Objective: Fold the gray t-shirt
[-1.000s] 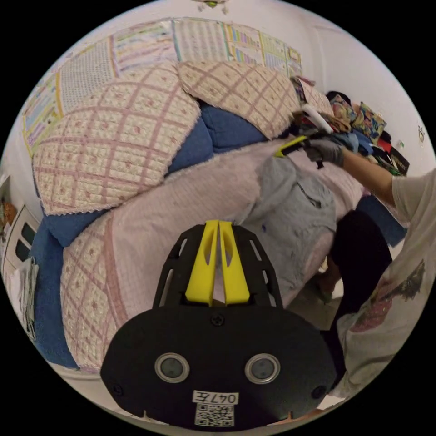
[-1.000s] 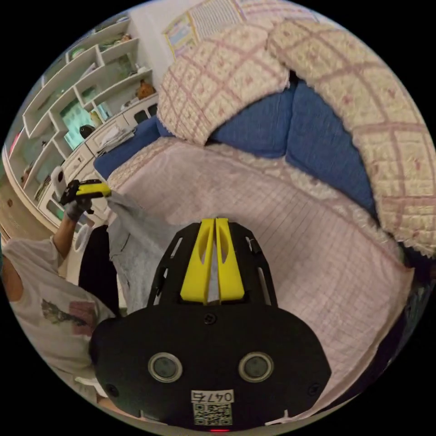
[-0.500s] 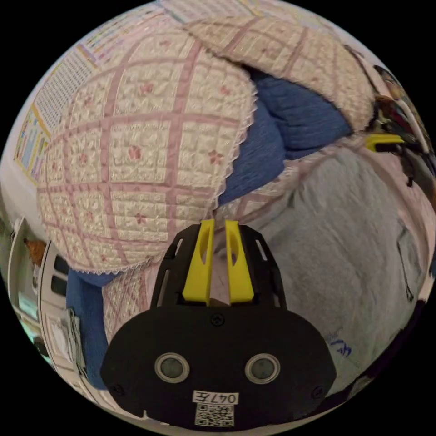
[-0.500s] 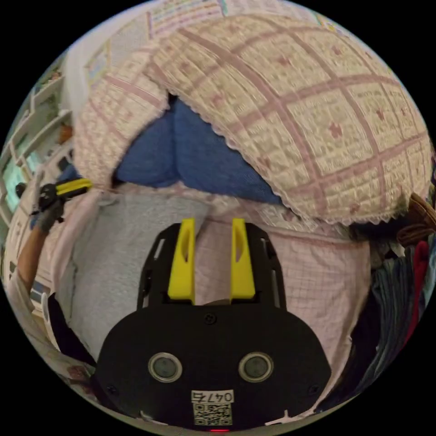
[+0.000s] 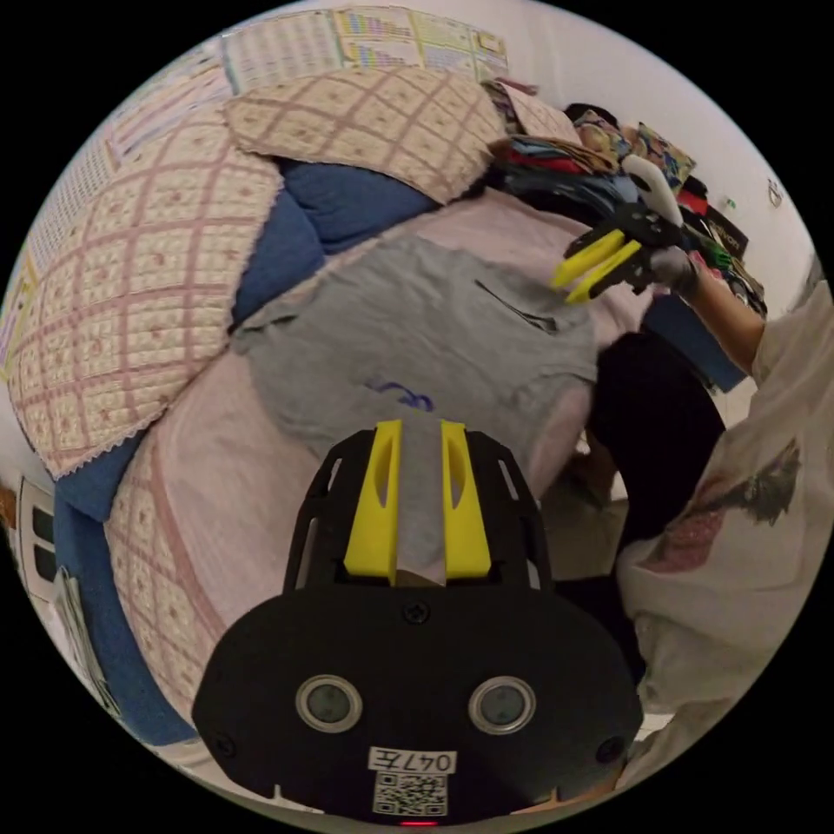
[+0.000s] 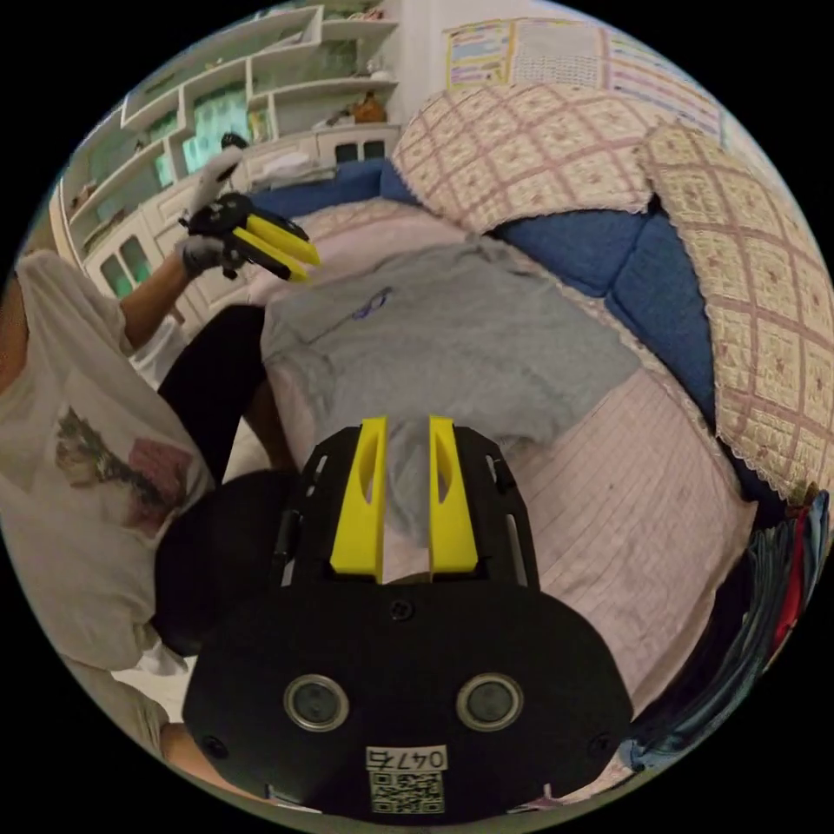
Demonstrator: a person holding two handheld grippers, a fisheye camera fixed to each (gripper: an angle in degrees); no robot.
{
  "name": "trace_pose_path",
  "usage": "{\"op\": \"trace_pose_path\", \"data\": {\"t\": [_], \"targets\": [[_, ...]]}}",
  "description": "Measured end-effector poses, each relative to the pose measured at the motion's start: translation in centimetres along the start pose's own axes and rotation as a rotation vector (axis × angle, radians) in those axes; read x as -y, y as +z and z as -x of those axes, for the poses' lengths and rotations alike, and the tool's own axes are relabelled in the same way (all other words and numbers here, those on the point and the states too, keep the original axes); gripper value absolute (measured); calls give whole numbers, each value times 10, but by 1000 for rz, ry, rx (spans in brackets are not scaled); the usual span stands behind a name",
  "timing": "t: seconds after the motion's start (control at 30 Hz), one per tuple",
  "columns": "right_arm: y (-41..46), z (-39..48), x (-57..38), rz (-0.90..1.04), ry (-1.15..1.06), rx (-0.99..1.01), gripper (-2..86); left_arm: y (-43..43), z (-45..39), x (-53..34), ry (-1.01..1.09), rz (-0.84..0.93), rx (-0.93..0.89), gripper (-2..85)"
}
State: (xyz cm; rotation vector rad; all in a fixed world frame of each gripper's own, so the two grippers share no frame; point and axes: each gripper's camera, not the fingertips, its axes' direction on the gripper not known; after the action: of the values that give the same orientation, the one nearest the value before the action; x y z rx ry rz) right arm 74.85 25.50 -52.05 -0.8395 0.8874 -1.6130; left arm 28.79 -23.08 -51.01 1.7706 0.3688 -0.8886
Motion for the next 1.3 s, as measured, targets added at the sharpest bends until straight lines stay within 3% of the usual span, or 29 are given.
{"op": "trace_pose_path", "data": {"t": [0.13, 0.23, 0.67, 0.83, 0.93, 1.1, 1.3], "targets": [[10, 22, 26, 38, 11, -37, 43, 33, -26, -9, -120, 44, 29, 85], [13, 37, 48, 74, -9, -85, 33, 49, -43, -3, -91, 110, 138, 88], [6, 97, 91, 99, -19, -231, 27, 37, -82, -8, 43, 132, 121, 71], [9, 109, 90, 95, -13, -226, 18, 31, -80, -22, 26, 94, 40, 73], [15, 115, 85, 90, -2, -224, 14, 36, -75, -30, 3, 119, 107, 74], [26, 123, 71, 78, 16, -213, 9, 39, -61, -48, -10, 104, 52, 66], [40, 130, 44, 62, 45, -208, 3, 36, -27, -82, -61, 52, -21, 21]]}}
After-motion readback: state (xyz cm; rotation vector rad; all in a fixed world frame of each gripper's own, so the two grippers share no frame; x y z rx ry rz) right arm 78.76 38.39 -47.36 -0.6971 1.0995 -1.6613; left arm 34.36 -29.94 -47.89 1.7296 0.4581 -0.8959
